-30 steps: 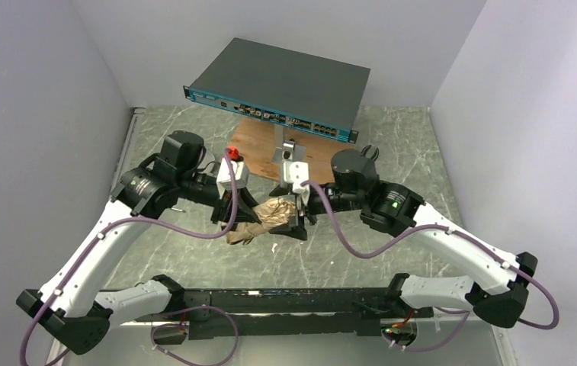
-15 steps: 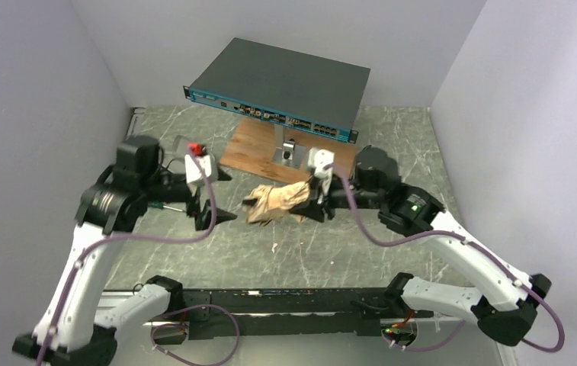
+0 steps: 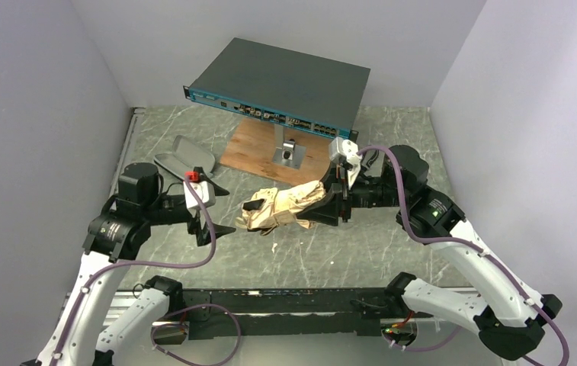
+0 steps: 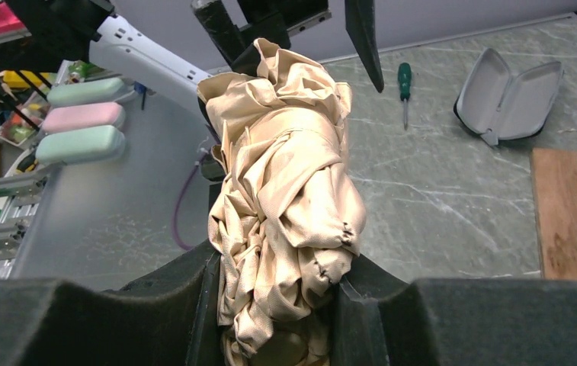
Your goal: Open the umbrella
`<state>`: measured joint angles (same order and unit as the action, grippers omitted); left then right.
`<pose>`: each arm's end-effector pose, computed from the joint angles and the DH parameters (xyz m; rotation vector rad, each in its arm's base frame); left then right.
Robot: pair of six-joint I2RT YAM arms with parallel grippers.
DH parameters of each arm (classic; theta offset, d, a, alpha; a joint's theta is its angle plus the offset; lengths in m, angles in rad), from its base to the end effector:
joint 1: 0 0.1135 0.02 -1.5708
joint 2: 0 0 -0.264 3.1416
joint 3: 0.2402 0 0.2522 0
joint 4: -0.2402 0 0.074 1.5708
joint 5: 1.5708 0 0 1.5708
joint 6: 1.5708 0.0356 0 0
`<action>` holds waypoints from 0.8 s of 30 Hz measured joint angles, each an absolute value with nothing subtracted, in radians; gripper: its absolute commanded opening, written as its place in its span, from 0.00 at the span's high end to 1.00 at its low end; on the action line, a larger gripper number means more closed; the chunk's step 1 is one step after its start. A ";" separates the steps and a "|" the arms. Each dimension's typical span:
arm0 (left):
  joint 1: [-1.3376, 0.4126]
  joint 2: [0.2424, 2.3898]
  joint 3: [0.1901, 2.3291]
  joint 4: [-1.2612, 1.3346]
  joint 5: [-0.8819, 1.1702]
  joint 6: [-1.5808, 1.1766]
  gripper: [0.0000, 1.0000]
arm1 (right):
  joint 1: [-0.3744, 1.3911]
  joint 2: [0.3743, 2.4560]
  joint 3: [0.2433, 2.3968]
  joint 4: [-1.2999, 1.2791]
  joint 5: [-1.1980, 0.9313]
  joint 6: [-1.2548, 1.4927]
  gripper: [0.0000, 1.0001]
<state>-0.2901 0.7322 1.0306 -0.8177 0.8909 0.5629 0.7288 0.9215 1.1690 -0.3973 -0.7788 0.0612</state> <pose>0.1107 -0.0620 0.3715 1.2574 1.5026 -0.7442 0.1187 0.1395 0.4271 -1.1485 1.4402 1.2330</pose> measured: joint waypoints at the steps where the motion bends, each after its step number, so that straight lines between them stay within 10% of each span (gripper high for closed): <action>1: -0.290 0.743 1.031 -0.804 0.908 0.552 0.11 | 0.729 0.926 1.174 -0.396 -0.788 0.063 1.00; 7: -0.297 0.795 1.029 -0.723 1.008 0.438 0.28 | 0.729 0.937 1.185 -0.379 -0.811 0.064 1.00; 12: -0.321 0.820 1.019 -0.698 1.034 0.390 1.00 | 0.729 0.940 1.185 -0.372 -0.813 0.061 1.00; 24: -0.030 0.710 0.960 -0.826 0.960 0.463 1.00 | 0.607 0.854 1.158 -0.450 -0.688 0.067 1.00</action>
<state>-0.0299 0.7105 0.9600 -0.8265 0.9604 0.4633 0.6075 0.8543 1.1576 -0.4496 -0.6876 0.0669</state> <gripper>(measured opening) 0.010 0.372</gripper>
